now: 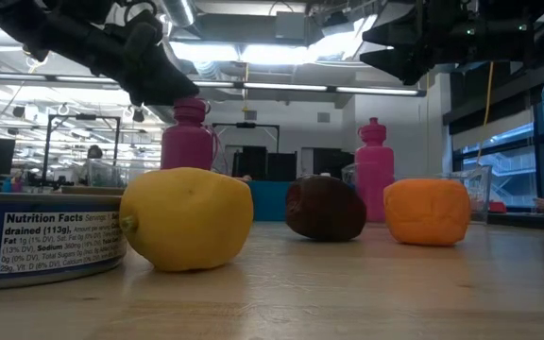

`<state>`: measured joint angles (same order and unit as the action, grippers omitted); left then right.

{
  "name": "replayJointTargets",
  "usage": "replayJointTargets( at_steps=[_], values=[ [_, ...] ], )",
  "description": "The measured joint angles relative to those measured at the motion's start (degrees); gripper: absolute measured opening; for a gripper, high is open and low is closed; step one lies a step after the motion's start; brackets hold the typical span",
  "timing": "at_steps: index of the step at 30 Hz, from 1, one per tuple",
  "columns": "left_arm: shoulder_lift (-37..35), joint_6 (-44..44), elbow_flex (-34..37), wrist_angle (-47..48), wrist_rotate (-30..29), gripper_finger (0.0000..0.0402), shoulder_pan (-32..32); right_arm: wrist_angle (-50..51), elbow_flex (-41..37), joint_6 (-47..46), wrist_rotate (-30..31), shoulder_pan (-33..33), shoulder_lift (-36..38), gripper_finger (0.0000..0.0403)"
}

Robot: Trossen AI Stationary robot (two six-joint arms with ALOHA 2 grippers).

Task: Pick & Place Food Item
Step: Put the violet water bottle into the right transparent bin

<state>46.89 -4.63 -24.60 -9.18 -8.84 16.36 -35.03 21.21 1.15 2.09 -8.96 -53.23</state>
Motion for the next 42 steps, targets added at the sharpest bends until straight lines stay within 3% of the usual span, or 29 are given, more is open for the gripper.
replayJointTargets(
  at_steps=[19,42],
  values=[
    [0.0,-0.6,0.0,0.4,0.0,0.0186,0.0,0.0,0.0,0.1,0.0,0.0,0.0,0.0341],
    [0.0,-0.5,0.0,0.3,-0.1,0.0065,0.0,0.1,0.0,-0.1,0.0,0.0,0.0,0.0341]
  ],
)
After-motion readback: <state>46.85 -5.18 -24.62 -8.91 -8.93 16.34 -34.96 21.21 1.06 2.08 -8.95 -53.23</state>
